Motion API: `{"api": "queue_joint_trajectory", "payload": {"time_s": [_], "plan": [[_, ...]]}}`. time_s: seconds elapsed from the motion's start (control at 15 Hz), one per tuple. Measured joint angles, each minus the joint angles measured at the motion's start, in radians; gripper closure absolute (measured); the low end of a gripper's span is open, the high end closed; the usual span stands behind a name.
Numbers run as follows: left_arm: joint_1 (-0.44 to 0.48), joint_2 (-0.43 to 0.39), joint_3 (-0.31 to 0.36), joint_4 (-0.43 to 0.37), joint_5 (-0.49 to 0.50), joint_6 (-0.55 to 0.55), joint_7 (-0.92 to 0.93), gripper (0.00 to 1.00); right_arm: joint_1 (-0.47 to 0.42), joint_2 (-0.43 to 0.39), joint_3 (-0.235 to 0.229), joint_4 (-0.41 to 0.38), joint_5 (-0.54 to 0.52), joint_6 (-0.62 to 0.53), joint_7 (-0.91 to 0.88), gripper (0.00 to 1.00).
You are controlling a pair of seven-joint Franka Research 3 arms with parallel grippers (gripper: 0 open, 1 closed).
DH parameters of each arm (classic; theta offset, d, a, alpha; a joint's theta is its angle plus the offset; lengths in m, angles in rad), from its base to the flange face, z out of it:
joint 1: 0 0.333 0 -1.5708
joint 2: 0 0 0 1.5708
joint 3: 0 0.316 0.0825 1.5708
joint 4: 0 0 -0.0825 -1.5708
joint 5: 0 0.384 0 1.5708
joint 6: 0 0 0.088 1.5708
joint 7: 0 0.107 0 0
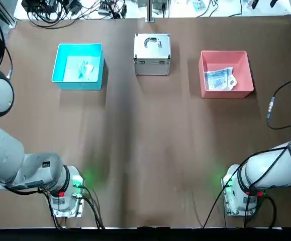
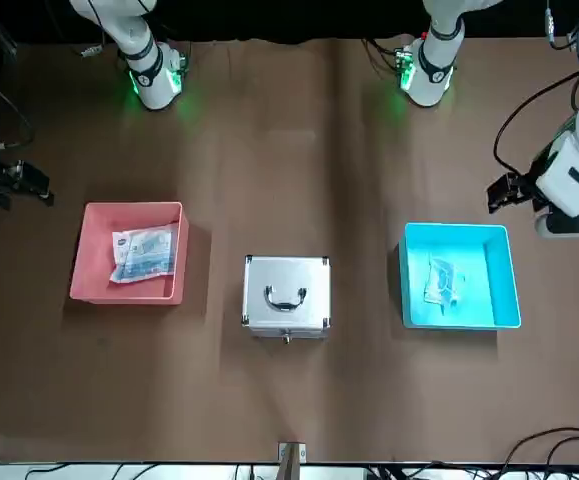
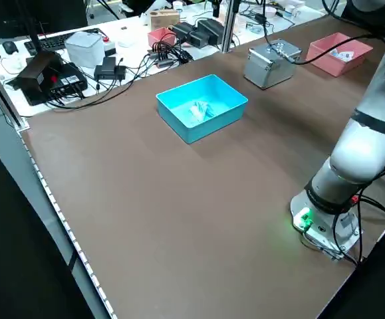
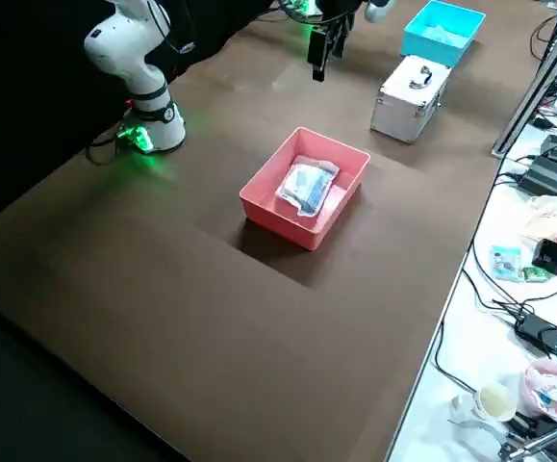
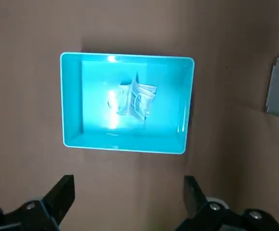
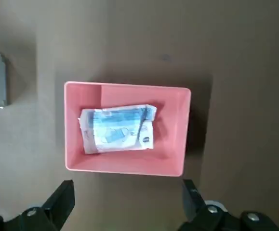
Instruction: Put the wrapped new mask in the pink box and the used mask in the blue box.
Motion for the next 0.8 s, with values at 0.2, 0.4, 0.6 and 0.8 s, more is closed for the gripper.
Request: {"api": "queue_joint_trajectory", "payload": {"time_s": [0.2,0.4,0.6,0.8], "plan": [[-0.002,-0.016,0.015,-0.002,-0.003,0.003,0.001,0.0,-0.001,0.0,-0.013,0.0,0.0,-0.022,-0.028,0.01],[-0.004,-0.016,0.015,-0.007,-0.003,0.006,0.001,0.0,-0.001,-0.001,-0.014,-0.001,0.0,-0.026,-0.033,0.01],[-0.006,-0.016,0.013,-0.008,-0.004,0.008,0.001,0.0,0.001,-0.001,-0.012,-0.003,0.009,-0.025,-0.039,0.01],[-0.006,-0.016,0.014,-0.009,-0.004,0.009,0.036,0.0,0.007,0.0,-0.008,-0.008,0.01,-0.024,-0.041,0.01]]}}
